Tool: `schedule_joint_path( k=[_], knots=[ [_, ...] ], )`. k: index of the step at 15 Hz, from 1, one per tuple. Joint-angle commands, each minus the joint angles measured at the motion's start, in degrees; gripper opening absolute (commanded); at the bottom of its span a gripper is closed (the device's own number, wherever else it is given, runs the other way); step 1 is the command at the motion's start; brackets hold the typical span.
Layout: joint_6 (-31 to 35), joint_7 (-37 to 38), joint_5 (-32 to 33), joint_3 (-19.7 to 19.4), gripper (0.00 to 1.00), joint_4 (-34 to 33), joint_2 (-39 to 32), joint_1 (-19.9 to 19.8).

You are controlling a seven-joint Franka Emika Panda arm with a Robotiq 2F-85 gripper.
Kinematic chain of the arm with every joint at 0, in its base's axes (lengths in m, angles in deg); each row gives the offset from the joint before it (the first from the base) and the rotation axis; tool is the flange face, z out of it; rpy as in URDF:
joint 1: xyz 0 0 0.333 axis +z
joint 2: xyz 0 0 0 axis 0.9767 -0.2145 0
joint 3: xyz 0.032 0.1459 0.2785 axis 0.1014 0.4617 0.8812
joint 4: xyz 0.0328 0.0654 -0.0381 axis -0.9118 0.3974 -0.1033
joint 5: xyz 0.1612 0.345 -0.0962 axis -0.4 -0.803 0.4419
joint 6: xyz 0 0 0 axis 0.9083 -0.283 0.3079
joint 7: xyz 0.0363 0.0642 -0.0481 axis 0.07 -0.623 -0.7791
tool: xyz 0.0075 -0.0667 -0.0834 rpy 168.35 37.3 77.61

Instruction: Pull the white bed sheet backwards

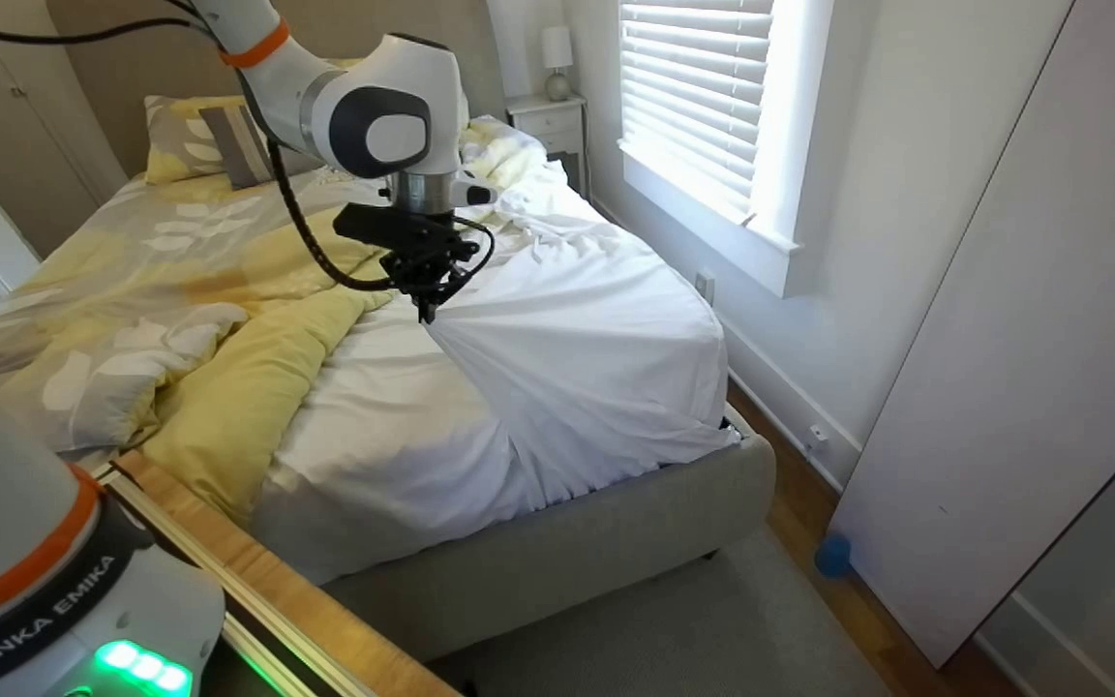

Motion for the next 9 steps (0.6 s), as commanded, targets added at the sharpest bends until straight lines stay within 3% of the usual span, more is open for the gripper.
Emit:
schedule_joint_path(
  k=[1, 9],
  knots=[
    [-1.0, 2.9, 4.4, 2.4, 0.0, -0.7, 0.5, 7.7],
    [-4.9, 7.7, 18.2, 7.8, 0.0, -9.1, -6.3, 24.4]
  ],
)
